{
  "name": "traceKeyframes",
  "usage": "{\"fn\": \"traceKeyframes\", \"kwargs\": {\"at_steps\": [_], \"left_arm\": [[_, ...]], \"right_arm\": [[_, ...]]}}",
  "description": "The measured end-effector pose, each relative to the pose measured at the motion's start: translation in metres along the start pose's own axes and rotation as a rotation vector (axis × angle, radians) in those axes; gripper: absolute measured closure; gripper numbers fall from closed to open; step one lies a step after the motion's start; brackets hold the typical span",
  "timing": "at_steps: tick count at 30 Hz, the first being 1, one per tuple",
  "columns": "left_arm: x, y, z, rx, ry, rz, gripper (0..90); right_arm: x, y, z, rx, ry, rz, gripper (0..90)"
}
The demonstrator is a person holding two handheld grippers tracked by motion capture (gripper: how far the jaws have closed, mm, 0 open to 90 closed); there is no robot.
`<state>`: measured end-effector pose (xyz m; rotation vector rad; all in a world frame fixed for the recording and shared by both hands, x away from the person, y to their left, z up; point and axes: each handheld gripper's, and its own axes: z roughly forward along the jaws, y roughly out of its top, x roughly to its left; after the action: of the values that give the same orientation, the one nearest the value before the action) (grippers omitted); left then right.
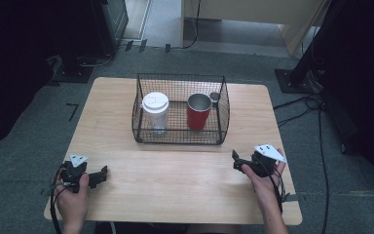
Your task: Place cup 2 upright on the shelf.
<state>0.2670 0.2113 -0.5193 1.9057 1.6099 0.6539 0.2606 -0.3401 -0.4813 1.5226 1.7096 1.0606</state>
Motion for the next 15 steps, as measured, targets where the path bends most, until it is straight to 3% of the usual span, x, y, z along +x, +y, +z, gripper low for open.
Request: {"fn": "traceKeyframes", "kwargs": {"at_steps": [15], "left_arm": [[0.0, 0.0, 0.0, 0.0, 0.0, 0.0, 0.0]], "right_arm": [[-0.031, -0.037, -0.011, 0.078, -0.075, 0.029, 0.0]]}}
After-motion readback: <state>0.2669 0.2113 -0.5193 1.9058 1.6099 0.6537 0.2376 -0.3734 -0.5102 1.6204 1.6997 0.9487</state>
